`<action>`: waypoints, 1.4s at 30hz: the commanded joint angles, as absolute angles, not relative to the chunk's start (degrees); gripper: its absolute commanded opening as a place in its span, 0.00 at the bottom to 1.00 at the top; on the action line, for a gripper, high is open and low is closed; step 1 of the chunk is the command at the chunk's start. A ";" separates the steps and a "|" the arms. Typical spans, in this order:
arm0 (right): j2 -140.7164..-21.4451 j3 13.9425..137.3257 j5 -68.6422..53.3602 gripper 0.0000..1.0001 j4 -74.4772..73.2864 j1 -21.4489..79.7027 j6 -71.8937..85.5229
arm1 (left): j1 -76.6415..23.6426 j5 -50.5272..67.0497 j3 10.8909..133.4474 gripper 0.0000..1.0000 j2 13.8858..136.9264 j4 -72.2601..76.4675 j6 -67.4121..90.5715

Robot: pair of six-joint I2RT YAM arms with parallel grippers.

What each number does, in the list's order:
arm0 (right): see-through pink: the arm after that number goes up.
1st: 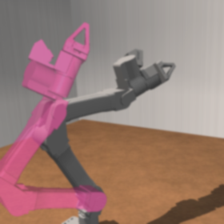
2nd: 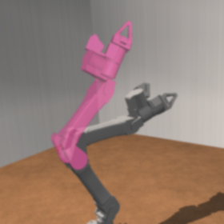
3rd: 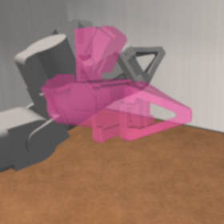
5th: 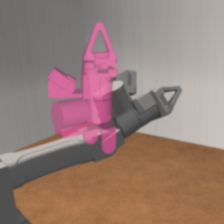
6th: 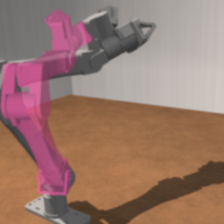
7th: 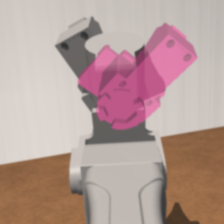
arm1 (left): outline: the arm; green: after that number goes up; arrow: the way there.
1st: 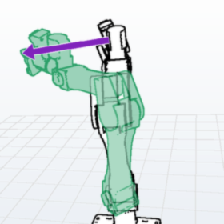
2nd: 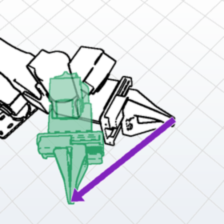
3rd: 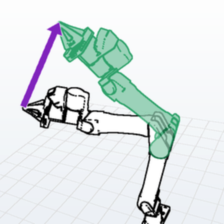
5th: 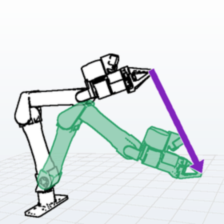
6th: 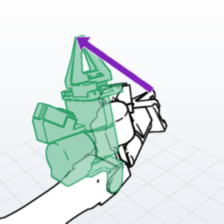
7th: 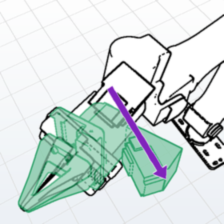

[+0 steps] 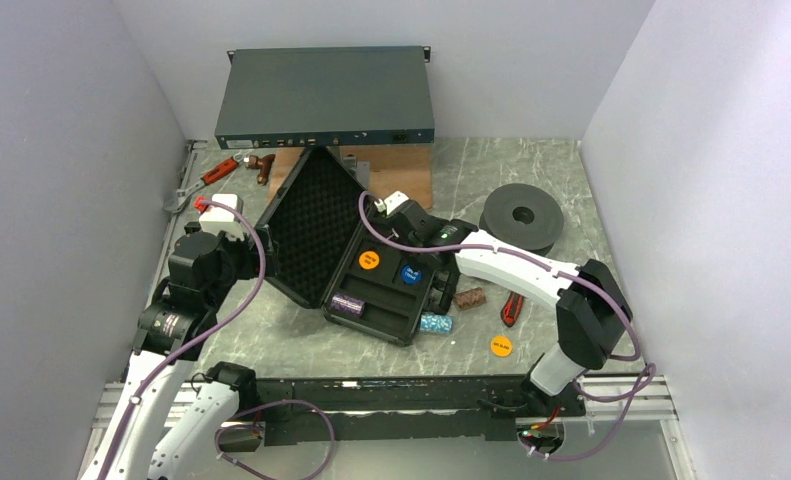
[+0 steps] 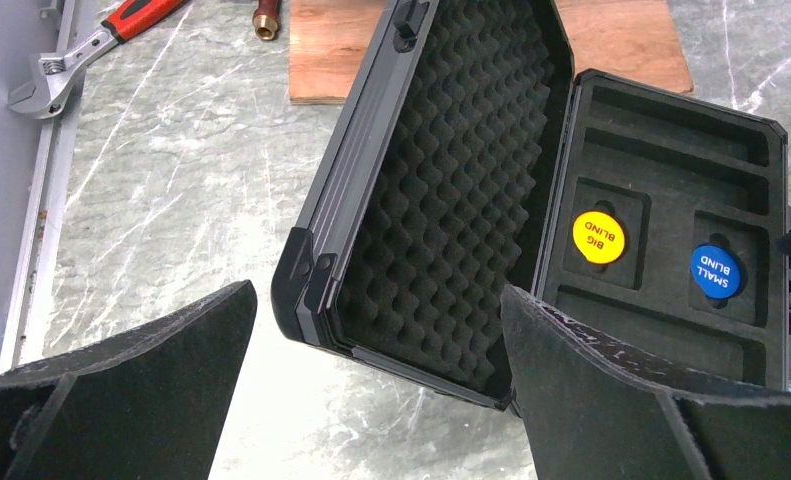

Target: Pack up texas hold em set

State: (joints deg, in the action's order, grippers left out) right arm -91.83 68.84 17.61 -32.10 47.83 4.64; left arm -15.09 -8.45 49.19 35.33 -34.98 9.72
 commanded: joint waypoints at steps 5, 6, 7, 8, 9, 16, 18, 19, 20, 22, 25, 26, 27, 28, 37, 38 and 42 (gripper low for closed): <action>-85.80 68.04 16.60 0.26 -33.70 48.00 8.04 | -15.29 -8.88 49.39 0.99 34.70 -33.75 9.22; -85.21 67.55 16.20 0.27 -34.05 48.07 8.34 | -15.29 -8.88 49.37 0.99 34.74 -33.75 9.17; -84.53 67.18 15.61 0.28 -34.50 48.07 8.73 | -15.29 -8.88 49.32 0.99 34.73 -33.75 9.20; -83.82 66.77 15.34 0.30 -35.03 48.08 9.23 | -15.29 -8.92 49.38 0.99 34.77 -33.75 9.18; -82.90 66.39 15.05 0.33 -35.59 48.10 9.83 | -15.29 -8.84 49.34 0.99 34.75 -33.73 9.17; -75.86 62.43 8.05 0.58 -39.70 48.15 11.71 | -15.27 -8.74 49.31 0.99 34.70 -33.64 9.11; -74.12 61.41 -0.38 0.62 -40.13 48.48 9.60 | -15.21 -8.65 49.31 0.99 34.72 -33.59 9.12; -73.53 61.18 -4.94 0.64 -40.35 48.93 8.34 | -15.14 -8.54 49.33 0.99 34.71 -33.58 9.14; -73.33 61.28 -6.93 0.65 -40.72 49.97 7.39 | -15.05 -8.42 49.38 0.99 34.57 -33.57 9.10; -73.53 61.48 -6.65 0.68 -41.92 52.89 5.59 | -14.88 -8.34 49.31 0.99 34.63 -33.57 9.16; -75.48 61.99 -4.51 0.71 -44.06 55.73 3.02 | -14.81 -8.38 49.22 0.99 34.53 -33.49 9.18; -75.99 62.04 -3.85 0.71 -44.33 56.17 2.54 | -14.77 -8.39 49.14 0.99 34.47 -33.49 9.19; -76.44 62.05 -2.84 0.71 -44.50 56.70 2.39 | -14.78 -8.46 49.13 0.99 34.51 -33.49 9.18; -76.66 62.01 -2.18 0.72 -44.43 56.99 2.21 | -14.77 -8.36 49.13 0.99 34.53 -33.49 9.21; -72.84 54.63 -4.99 0.76 -44.44 58.44 -6.50 | -14.77 -7.48 49.13 0.99 34.26 -33.31 9.18; -71.79 54.47 -5.75 0.77 -43.74 58.59 -7.73 | -14.81 -7.47 49.13 0.99 34.22 -33.31 9.22; -66.28 51.50 -6.46 0.88 -38.09 59.23 -12.40 | -14.85 -7.39 49.06 0.99 34.01 -33.31 9.31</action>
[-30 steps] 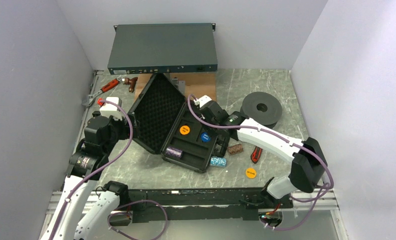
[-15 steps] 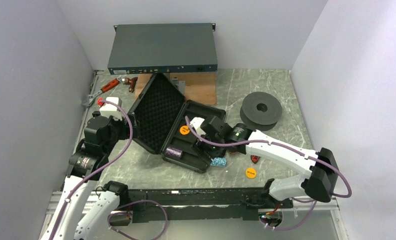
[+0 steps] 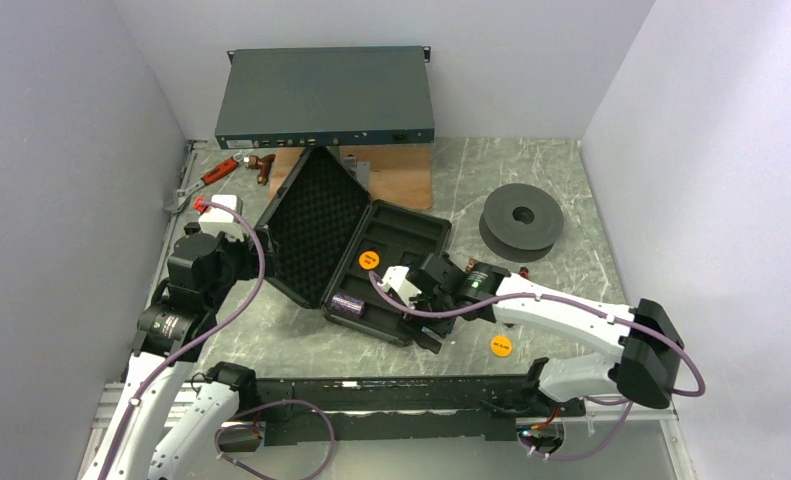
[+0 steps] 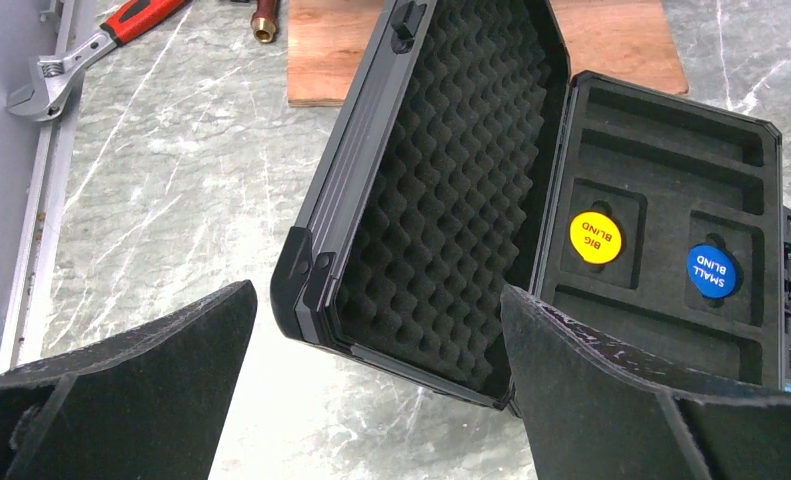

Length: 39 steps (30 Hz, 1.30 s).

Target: Pack up texas hold em set

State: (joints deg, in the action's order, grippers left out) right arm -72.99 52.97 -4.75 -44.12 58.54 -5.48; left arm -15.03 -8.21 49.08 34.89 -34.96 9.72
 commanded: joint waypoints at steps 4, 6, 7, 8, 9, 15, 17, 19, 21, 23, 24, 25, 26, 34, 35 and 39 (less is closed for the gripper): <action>-64.53 48.89 -6.14 0.93 -35.22 59.33 -17.51 | -14.85 -7.30 49.04 0.99 34.02 -33.29 9.29; -65.64 48.82 -5.37 0.93 -35.07 59.33 -19.08 | -14.85 -7.29 49.05 0.99 34.10 -33.25 9.32; -66.52 48.94 -5.35 0.93 -35.40 59.33 -19.74 | -14.85 -7.37 49.00 0.99 34.11 -33.30 9.32; -67.34 48.95 -5.47 0.93 -35.88 59.33 -20.54 | -14.85 -7.37 49.04 0.99 34.18 -33.31 9.32; -68.19 48.77 -5.91 0.93 -36.46 59.33 -21.42 | -14.85 -7.38 49.00 0.99 34.12 -33.31 9.32; -71.45 46.96 -5.24 0.92 -35.71 59.24 -24.47 | -14.85 -7.28 49.04 0.99 34.58 -33.32 9.30; -71.21 46.01 -5.27 0.92 -34.51 59.24 -25.14 | -14.85 -7.25 49.04 0.99 34.64 -33.31 9.31; -71.22 45.33 -4.46 0.92 -33.52 59.24 -25.58 | -14.85 -7.12 49.04 0.99 34.78 -33.24 9.29; -71.78 44.87 -3.32 0.92 -33.17 59.24 -25.85 | -14.85 -7.08 49.04 0.99 34.79 -33.22 9.28; -72.45 44.26 -1.46 0.91 -32.53 59.24 -26.15 | -14.85 -7.16 49.04 0.99 34.79 -33.31 9.29; -72.70 43.91 -0.79 0.91 -32.19 59.16 -26.25 | -14.85 -7.28 49.04 0.99 34.79 -33.31 9.31; -73.05 43.60 -0.31 0.91 -31.86 59.15 -26.41 | -14.85 -7.29 49.04 0.99 34.74 -33.31 9.32; -73.32 43.33 -0.16 0.91 -31.49 59.07 -26.39 | -14.85 -7.28 49.04 0.99 34.87 -33.31 9.32; -75.19 42.06 1.75 0.89 -28.58 57.09 -26.80 | -14.85 -6.98 49.04 0.99 35.64 -33.22 9.29; -75.57 42.02 1.64 0.89 -28.31 56.90 -26.95 | -14.85 -7.03 49.04 0.99 35.64 -33.29 9.28; -76.88 41.63 0.90 0.87 -27.38 56.18 -27.29 | -14.85 -7.28 49.04 0.99 35.70 -33.31 9.32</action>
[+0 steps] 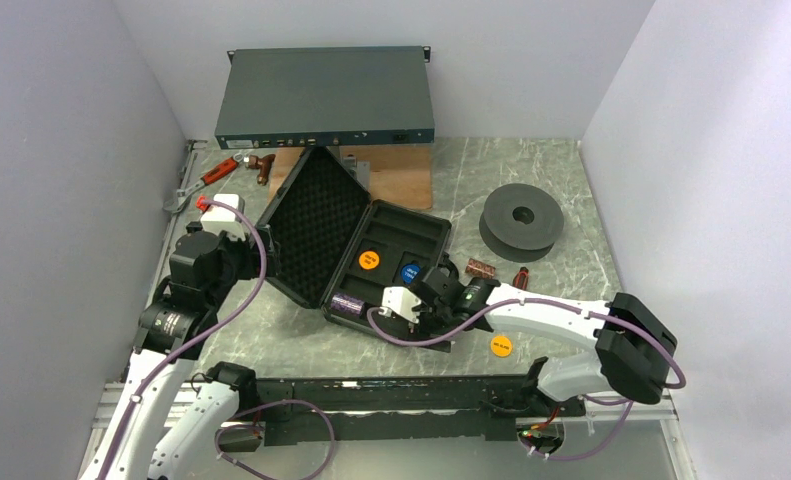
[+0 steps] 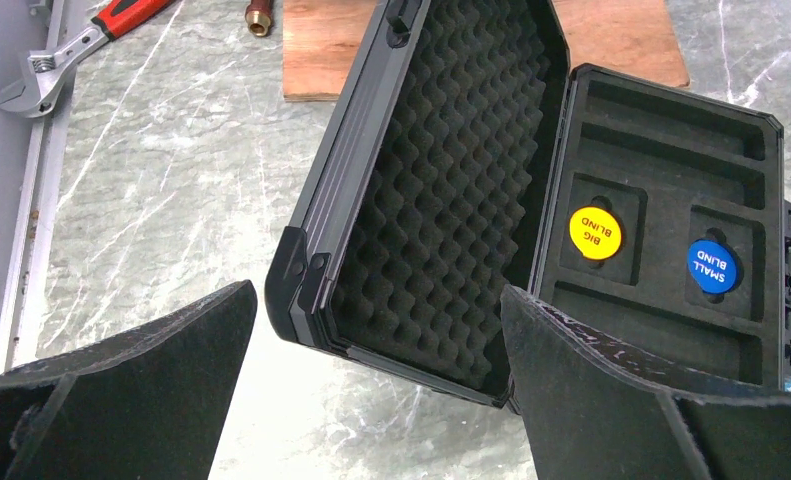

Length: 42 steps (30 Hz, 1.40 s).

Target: Pack up texas hold em set

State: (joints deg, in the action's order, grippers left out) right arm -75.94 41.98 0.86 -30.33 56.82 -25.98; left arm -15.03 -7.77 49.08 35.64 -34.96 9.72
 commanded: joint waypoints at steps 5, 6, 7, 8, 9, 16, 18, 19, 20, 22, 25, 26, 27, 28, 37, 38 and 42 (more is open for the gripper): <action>-77.96 41.20 0.26 0.85 -26.03 55.43 -27.23 | -14.85 -7.17 49.04 0.99 35.92 -33.31 9.30; -78.10 41.22 0.26 0.84 -25.94 55.31 -27.20 | -14.85 -7.13 49.04 0.99 35.89 -33.31 9.28; -78.35 41.26 0.26 0.83 -25.97 55.17 -27.22 | -14.85 -7.13 49.04 0.99 36.01 -33.31 9.28; -78.63 41.41 -0.40 0.81 -26.12 55.11 -27.12 | -14.85 -7.19 49.04 0.99 36.00 -33.31 9.27; -78.90 41.59 -1.17 0.80 -26.29 55.10 -27.04 | -14.85 -7.13 49.04 0.99 35.96 -33.31 9.23; -79.27 43.38 -2.85 0.67 -29.35 55.31 -23.43 | -14.85 -7.31 49.13 0.99 36.03 -33.31 9.23; -78.51 43.04 -3.07 0.66 -29.75 55.76 -22.27 | -14.85 -7.27 49.13 0.99 36.02 -33.31 9.22; -78.18 42.94 -3.19 0.66 -30.01 56.07 -21.79 | -14.85 -7.27 49.12 0.99 36.06 -33.31 9.23; -77.81 42.84 -3.31 0.65 -30.22 56.26 -21.42 | -14.85 -7.20 49.13 0.99 36.09 -33.35 9.22; -77.15 42.97 -3.39 0.65 -30.72 56.86 -20.58 | -14.85 -7.19 49.13 0.99 36.12 -33.31 9.16; -76.24 43.43 -4.56 0.66 -31.50 57.77 -19.89 | -14.85 -7.12 49.13 0.99 36.13 -33.35 9.22; -75.90 43.54 -4.57 0.66 -31.61 58.24 -19.80 | -14.85 -7.12 49.13 0.99 36.11 -33.32 9.23; -75.66 43.70 -4.61 0.66 -31.82 58.67 -19.78 | -14.85 -7.20 49.11 0.99 36.12 -33.31 9.23; -75.52 43.98 -4.53 0.66 -32.08 59.01 -19.73 | -14.85 -7.21 49.13 0.99 36.12 -33.31 9.23; -77.87 44.67 -2.28 0.69 -33.57 59.59 -21.61 | -14.85 -6.68 49.13 0.99 36.12 -33.18 9.32; -78.04 44.65 -2.05 0.69 -33.31 59.59 -21.82 | -14.85 -6.68 49.13 0.99 36.17 -33.22 9.29; -78.10 43.79 -1.28 0.71 -31.57 59.38 -23.33 | -14.85 -6.76 49.13 0.99 36.17 -33.22 9.29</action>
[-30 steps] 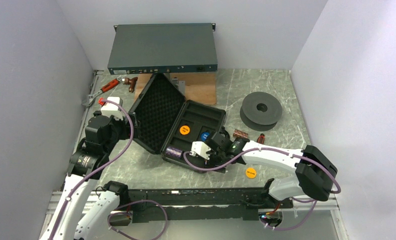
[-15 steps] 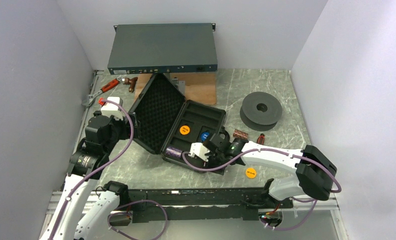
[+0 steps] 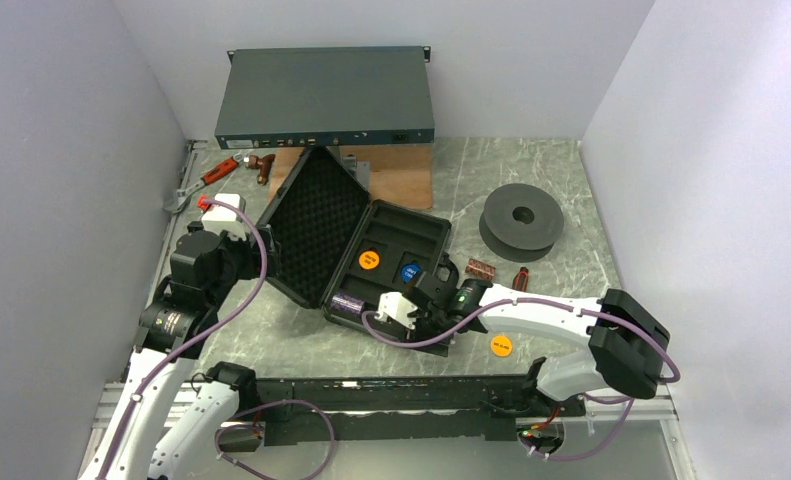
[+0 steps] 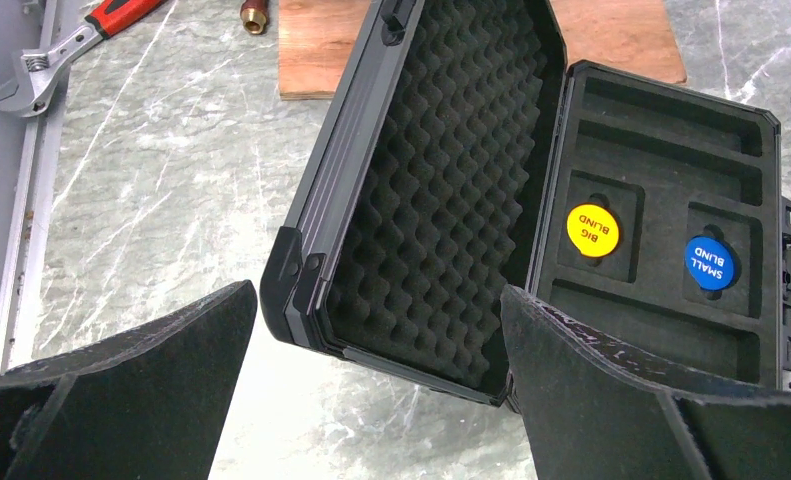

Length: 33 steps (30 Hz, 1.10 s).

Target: Pack up texas hold em set

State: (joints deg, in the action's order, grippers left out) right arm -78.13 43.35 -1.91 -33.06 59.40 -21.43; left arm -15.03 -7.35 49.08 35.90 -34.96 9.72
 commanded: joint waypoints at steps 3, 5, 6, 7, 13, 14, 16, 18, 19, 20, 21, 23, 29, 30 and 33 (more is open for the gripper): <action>-78.18 43.12 -2.37 0.72 -30.16 58.75 -24.13 | -14.85 -6.85 49.13 0.99 36.10 -33.22 9.22; -78.51 43.07 -2.90 0.71 -29.66 58.27 -24.45 | -14.85 -6.86 49.13 0.99 36.12 -33.22 9.22; -78.78 43.02 -3.05 0.71 -29.44 58.01 -24.56 | -14.85 -6.90 49.13 0.99 36.05 -33.22 9.17; -78.95 42.98 -3.19 0.70 -29.30 57.82 -24.68 | -14.85 -6.93 49.13 0.99 36.04 -33.27 9.30; -79.20 42.41 -3.68 0.68 -28.44 56.59 -25.27 | -14.85 -6.85 49.13 0.99 35.98 -33.23 9.20; -79.07 42.29 -3.69 0.67 -28.33 56.34 -25.37 | -14.85 -6.79 49.13 0.99 36.03 -33.22 9.20; -79.17 41.97 -3.69 0.67 -28.17 56.02 -25.55 | -14.85 -6.84 49.13 0.99 36.02 -33.22 9.23; -79.55 41.61 -3.77 0.67 -27.85 55.68 -25.70 | -14.85 -6.92 49.13 0.99 35.98 -33.26 9.22; -79.78 41.52 -3.75 0.66 -27.66 55.65 -25.73 | -14.85 -6.92 49.13 0.99 35.97 -33.30 9.23; -80.00 41.41 -3.78 0.66 -27.54 55.59 -25.73 | -14.85 -6.94 49.13 0.99 36.01 -33.28 9.23; -80.28 41.51 -3.78 0.65 -27.39 55.49 -25.68 | -14.85 -6.92 49.13 0.99 36.03 -33.28 9.23; -80.67 41.49 -3.86 0.63 -27.30 55.32 -25.52 | -14.85 -6.94 49.13 0.99 36.02 -33.31 9.18; -80.49 41.15 -3.52 0.58 -26.18 55.06 -25.27 | -14.85 -7.03 49.13 0.99 35.89 -33.31 9.17; -80.36 41.06 -3.45 0.55 -26.11 55.10 -25.31 | -14.85 -7.01 49.13 0.99 35.94 -33.31 9.22; -80.20 41.41 -3.43 0.39 -26.50 55.11 -25.45 | -14.85 -7.03 49.13 0.99 35.90 -33.31 9.22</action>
State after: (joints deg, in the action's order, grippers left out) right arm -80.86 41.17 -3.38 -28.53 55.42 -24.82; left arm -15.03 -7.35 49.08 35.90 -34.96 9.72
